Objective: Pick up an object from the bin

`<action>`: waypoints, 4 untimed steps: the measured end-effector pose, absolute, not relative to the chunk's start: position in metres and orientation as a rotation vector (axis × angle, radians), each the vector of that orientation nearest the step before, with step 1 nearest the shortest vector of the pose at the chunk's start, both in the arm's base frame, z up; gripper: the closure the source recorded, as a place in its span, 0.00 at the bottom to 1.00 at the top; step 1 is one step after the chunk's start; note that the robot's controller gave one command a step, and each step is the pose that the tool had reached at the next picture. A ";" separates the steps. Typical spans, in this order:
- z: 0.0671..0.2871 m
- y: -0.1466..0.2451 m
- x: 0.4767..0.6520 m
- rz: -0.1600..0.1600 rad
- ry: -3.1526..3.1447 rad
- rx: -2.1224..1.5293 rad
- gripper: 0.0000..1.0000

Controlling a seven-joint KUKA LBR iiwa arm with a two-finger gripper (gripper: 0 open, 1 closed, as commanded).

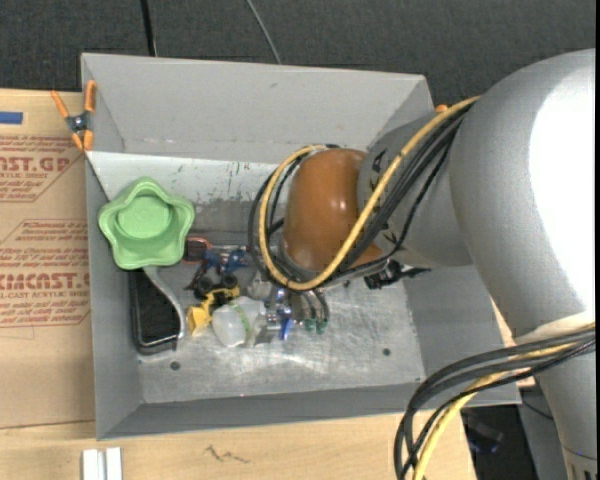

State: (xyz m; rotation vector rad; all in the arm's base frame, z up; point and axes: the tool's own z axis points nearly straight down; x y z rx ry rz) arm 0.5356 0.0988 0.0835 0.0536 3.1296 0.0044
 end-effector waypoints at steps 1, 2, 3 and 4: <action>0.110 0.103 0.534 0.000 3.143 0.022 1.00; 0.133 0.107 0.548 0.003 3.137 0.037 1.00; 0.170 0.102 0.540 -0.002 3.150 0.000 1.00; 0.230 0.110 0.556 0.001 3.142 0.028 1.00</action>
Offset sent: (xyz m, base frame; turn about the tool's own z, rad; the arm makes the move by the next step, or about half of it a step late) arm 0.0111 0.0081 0.0489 -0.0106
